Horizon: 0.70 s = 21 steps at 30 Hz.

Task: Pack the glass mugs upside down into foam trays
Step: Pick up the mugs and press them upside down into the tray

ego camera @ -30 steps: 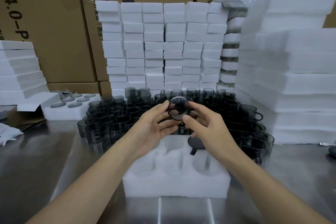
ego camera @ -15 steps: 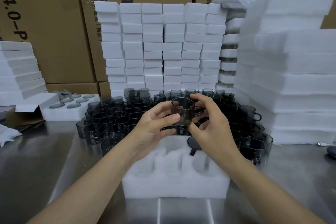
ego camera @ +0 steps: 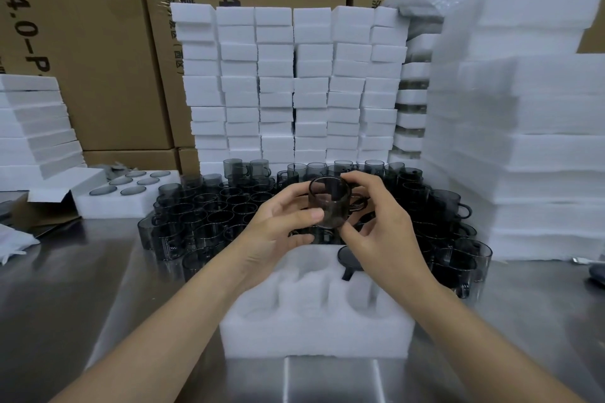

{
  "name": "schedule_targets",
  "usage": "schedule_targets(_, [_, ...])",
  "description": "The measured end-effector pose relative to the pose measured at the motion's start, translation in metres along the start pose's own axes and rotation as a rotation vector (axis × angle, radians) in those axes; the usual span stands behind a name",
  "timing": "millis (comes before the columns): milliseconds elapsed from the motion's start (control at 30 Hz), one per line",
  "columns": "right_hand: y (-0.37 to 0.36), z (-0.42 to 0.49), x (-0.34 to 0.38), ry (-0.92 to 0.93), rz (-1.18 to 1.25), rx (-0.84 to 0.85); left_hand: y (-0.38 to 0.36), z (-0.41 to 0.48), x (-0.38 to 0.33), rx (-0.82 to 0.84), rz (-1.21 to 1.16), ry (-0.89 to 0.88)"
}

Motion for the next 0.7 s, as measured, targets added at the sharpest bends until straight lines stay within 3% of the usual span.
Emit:
schedule_targets(100, [0.001, 0.001, 0.0, 0.042, -0.015, -0.014, -0.003, -0.001, -0.003, -0.021, 0.083, -0.146])
schedule_targets(200, [0.0, 0.0, -0.002, 0.089, -0.076, -0.015, -0.005, -0.005, -0.01, -0.128, 0.35, -0.386])
schedule_targets(300, [0.0, 0.001, -0.004, 0.09, -0.089, -0.018, -0.007, -0.009, -0.014, -0.185, 0.481, -0.514])
schedule_targets(567, [-0.001, 0.0, -0.003, 0.095, -0.103, -0.017, -0.007, -0.013, -0.018, -0.226, 0.54, -0.562])
schedule_targets(700, [0.001, 0.001, -0.005, 0.009, -0.032, -0.02, -0.005, -0.011, -0.018, -0.196, 0.452, -0.462])
Point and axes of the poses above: each hand's wrist, its own z-axis towards the middle knuckle, its own y-axis out of the back of the hand, x = y × z, the point moved 5 cm from there along z, towards the middle knuckle, and after that the axes turned 12 degrees about -x, right-handed, at the moved point
